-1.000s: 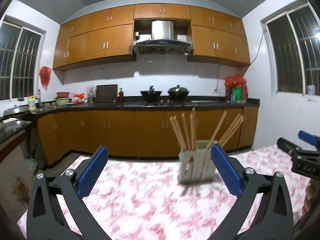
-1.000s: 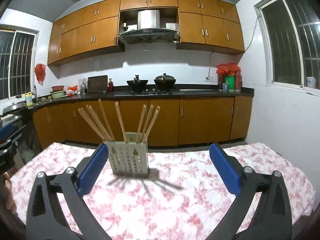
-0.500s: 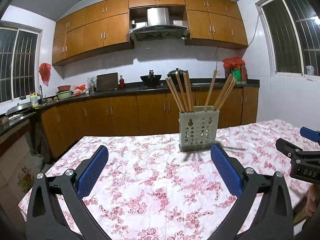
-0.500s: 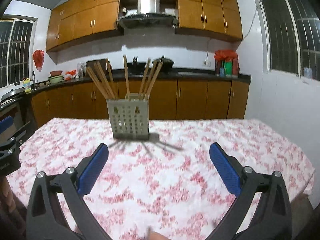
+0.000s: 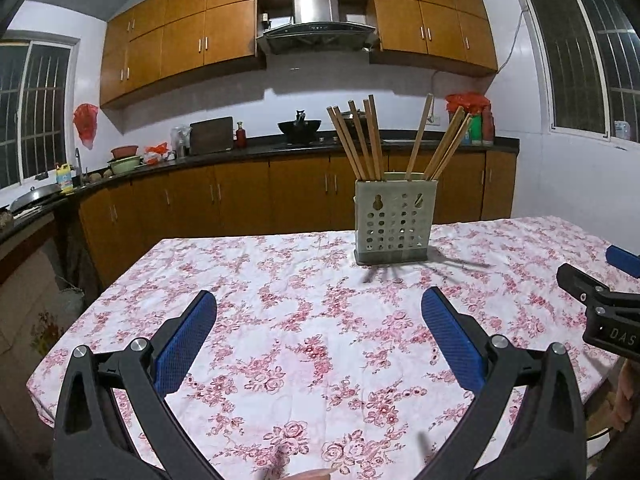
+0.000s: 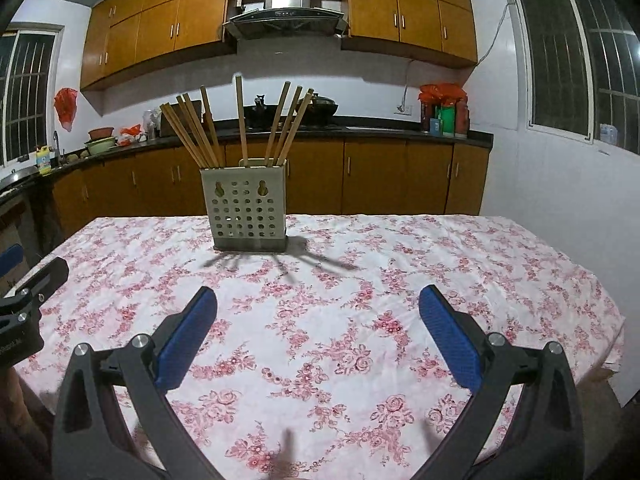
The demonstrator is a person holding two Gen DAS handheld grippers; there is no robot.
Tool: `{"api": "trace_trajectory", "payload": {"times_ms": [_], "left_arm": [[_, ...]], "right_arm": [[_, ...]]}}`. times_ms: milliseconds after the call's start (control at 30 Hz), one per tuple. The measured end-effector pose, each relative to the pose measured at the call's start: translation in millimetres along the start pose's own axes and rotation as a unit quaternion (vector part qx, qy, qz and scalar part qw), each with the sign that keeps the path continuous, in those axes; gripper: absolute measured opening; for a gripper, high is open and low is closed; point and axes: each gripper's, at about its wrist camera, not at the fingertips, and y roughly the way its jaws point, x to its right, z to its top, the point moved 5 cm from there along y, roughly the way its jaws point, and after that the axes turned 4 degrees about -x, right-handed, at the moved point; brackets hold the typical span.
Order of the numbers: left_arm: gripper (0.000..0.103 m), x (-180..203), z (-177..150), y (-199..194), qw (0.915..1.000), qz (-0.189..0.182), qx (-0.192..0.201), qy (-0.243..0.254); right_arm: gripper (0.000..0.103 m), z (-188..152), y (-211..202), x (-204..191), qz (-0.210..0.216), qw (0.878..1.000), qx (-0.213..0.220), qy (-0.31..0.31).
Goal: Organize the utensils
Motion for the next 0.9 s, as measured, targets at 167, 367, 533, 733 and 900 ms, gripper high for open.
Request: {"api": "trace_trajectory", "payload": {"times_ms": [167, 367, 533, 733, 900], "left_arm": [[0.101, -0.1, -1.9, 0.6, 1.0, 0.002, -0.005, -0.002], [0.101, -1.1, -2.7, 0.7, 1.0, 0.0, -0.008, -0.004], [0.101, -0.6, -3.4, 0.8, 0.9999, -0.002, -0.01, -0.007], [0.101, 0.0, -3.6, 1.2, 0.9999, -0.004, -0.01, -0.009], [0.101, 0.3, -3.6, 1.2, 0.9999, -0.003, -0.01, -0.009]], "right_arm": [[0.099, -2.3, 2.3, 1.4, -0.001, 1.0, -0.006, 0.003], [0.099, -2.7, 2.6, 0.5, 0.001, 1.0, -0.007, 0.002], [0.099, -3.1, 3.0, 0.0, 0.002, 1.0, -0.008, 0.003], [0.099, -3.0, 2.8, -0.2, 0.002, 1.0, -0.008, 0.003], [0.099, -3.1, 2.7, -0.3, 0.002, 1.0, -0.008, 0.003]]}}
